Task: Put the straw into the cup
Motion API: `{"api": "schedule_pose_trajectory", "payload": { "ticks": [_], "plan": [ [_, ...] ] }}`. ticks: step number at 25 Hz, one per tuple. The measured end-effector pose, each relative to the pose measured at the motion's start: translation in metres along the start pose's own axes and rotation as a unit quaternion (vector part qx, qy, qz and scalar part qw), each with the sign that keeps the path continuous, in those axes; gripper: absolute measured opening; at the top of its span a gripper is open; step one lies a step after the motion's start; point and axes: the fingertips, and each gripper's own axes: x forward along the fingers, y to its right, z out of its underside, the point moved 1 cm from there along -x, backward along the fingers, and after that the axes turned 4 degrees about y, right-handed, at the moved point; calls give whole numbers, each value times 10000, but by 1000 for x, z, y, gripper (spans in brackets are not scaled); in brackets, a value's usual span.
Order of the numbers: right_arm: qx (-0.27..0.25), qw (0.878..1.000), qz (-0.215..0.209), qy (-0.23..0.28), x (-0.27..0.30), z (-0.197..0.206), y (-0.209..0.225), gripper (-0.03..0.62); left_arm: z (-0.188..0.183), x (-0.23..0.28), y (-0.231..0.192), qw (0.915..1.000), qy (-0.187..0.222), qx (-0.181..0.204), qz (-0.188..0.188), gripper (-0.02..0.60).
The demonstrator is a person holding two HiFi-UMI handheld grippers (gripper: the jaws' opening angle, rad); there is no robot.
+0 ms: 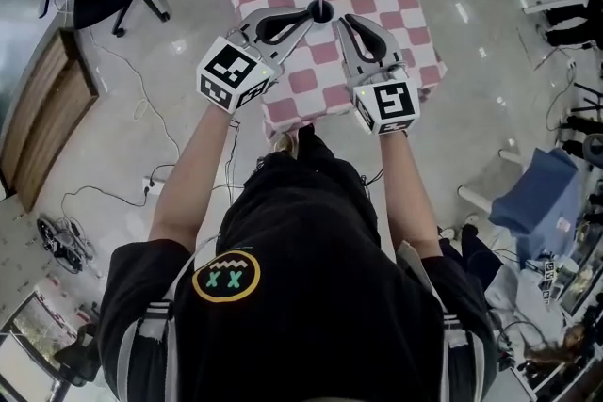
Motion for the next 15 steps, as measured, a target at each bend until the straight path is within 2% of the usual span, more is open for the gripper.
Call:
{"api": "schedule_pose_trajectory", "payload": {
  "ticks": [8,15],
  "plan": [
    [-40,10000,10,33,-51,-27,-37,39,-31,-36,53,9998,61,130,158,32],
    [44,9999,84,58,-85,-36,-64,26,-35,-62,85,9996,100,125,216,32]
  ]
}}
